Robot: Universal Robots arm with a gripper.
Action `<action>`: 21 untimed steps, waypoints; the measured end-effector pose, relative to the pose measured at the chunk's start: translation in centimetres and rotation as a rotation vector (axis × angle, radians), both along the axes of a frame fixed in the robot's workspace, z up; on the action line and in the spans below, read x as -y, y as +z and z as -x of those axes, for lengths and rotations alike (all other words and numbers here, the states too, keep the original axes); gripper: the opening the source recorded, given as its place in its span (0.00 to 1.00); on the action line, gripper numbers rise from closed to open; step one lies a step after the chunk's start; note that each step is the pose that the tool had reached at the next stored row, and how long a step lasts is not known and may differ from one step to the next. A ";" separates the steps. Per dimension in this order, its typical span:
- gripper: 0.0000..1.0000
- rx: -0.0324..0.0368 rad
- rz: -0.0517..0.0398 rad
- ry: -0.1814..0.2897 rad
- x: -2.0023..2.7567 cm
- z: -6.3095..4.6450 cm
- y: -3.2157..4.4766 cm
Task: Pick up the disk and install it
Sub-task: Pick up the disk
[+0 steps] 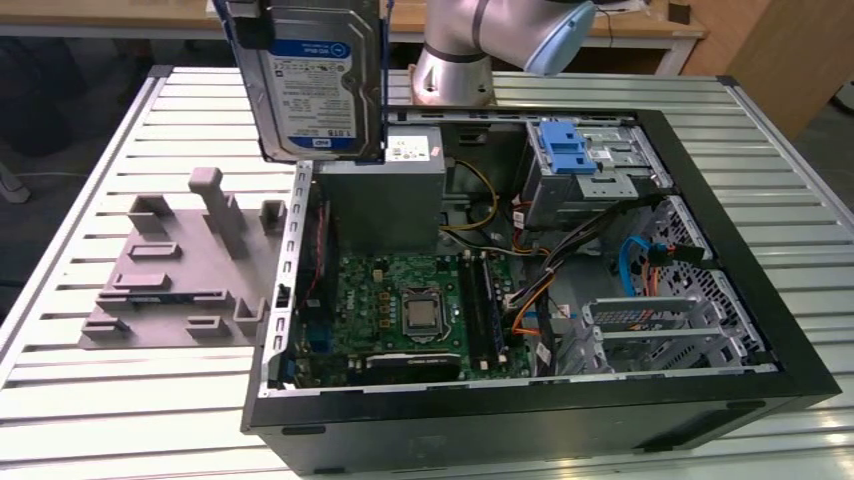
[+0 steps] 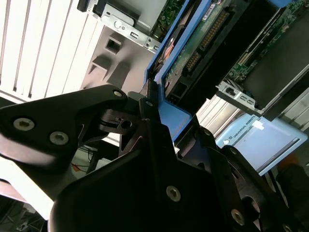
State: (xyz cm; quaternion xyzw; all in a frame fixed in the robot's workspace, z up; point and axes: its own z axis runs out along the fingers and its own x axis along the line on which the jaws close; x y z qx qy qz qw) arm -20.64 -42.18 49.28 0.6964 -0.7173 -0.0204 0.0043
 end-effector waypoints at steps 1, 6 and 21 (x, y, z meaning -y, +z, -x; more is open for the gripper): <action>0.36 0.0000 0.0000 0.000 0.07 -0.2 0.00; 0.36 -0.0001 0.0001 -0.001 0.47 -1.2 -0.02; 0.36 0.0040 -0.0001 -0.001 1.98 -2.6 -0.24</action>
